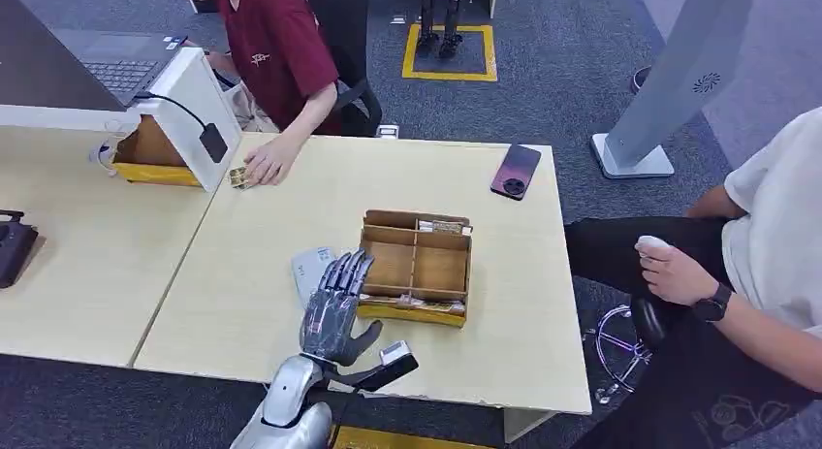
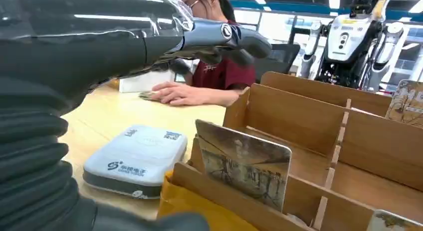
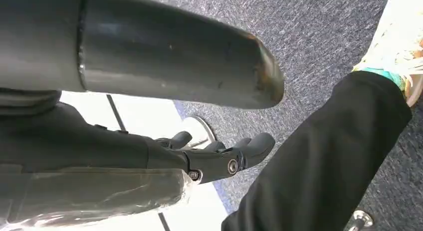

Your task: Pass the card to the sensor for recognition and then transmit it.

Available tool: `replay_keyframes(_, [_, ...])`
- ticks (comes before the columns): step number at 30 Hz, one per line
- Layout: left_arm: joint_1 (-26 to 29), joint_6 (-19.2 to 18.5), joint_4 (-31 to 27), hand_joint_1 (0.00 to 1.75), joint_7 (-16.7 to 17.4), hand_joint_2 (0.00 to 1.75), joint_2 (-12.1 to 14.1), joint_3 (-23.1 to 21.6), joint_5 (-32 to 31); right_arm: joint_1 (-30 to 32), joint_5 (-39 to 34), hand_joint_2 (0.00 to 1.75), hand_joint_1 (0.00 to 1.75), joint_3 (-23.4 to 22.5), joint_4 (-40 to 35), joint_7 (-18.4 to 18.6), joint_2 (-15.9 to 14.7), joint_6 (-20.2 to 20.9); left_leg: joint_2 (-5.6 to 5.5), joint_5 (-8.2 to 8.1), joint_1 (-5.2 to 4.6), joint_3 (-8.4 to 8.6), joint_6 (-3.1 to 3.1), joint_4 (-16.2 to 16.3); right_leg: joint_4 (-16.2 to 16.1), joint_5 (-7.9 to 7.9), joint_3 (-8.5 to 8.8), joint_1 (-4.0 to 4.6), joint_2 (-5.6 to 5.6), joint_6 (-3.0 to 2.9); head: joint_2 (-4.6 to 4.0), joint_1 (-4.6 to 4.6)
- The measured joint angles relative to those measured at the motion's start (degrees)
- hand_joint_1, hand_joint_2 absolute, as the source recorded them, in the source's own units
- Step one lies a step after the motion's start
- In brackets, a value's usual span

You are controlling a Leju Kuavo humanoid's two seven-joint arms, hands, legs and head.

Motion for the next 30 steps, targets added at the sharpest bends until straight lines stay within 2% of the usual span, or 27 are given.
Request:
replay_keyframes(2, [-0.3, 0.0, 1.0, 1.75, -0.9, 1.75, 0.0, 0.0, 1.7, 0.0, 0.0, 0.00, 0.00, 0.0, 0.0, 0.0, 0.0, -0.1, 0.00, 0.00, 0.00, 0.00, 0.00, 0.0, 0.0, 0.00, 0.00, 0.00, 0.00, 0.00, 0.00, -0.02])
replay_keyframes(3, [-0.3, 0.0, 1.3, 1.57, -1.2, 1.75, 0.0, 0.2, 1.9, 0.0, 0.0, 0.00, 0.00, 0.0, 0.0, 0.0, 0.0, -0.1, 0.00, 0.00, 0.00, 0.00, 0.00, 0.0, 0.0, 0.00, 0.00, 0.00, 0.00, 0.00, 0.00, 0.00])
replay_keyframes(6, [-0.3, 0.0, 2.0, 1.66, -2.4, 1.75, -0.4, 1.1, 2.6, 0.0, 0.0, 0.00, 0.00, 0.0, 0.0, 0.0, 0.0, -0.1, 0.00, 0.00, 0.00, 0.00, 0.00, 0.0, 0.0, 0.00, 0.00, 0.00, 0.00, 0.00, 0.00, -0.02])
replay_keyframes(7, [-0.3, 0.0, 2.2, 1.75, -2.8, 1.75, -0.5, 1.5, 2.9, 0.0, 0.0, 0.00, 0.00, 0.0, 0.0, 0.0, 0.0, -0.1, 0.00, 0.00, 0.00, 0.00, 0.00, 0.0, 0.0, 0.00, 0.00, 0.00, 0.00, 0.00, 0.00, 0.00])
replay_keyframes(15, [-0.9, 0.3, 3.9, 1.75, -5.2, 1.75, -1.4, 3.2, 5.5, 0.0, 0.0, 0.00, 0.00, 0.0, 0.0, 0.0, 0.0, -0.2, 0.00, 0.00, 0.00, 0.00, 0.00, 0.0, 0.0, 0.00, 0.00, 0.00, 0.01, 0.00, 0.00, 0.00])
replay_keyframes(30, [-1.0, 0.4, 4.4, 1.75, -5.4, 1.75, -1.9, 3.8, 5.5, 0.0, 0.0, 0.00, 0.00, 0.0, 0.0, 0.0, 0.0, -0.2, 0.00, 0.00, 0.00, 0.00, 0.00, 0.0, 0.0, 0.00, 0.01, 0.00, 0.00, 0.00, 0.00, -0.02])
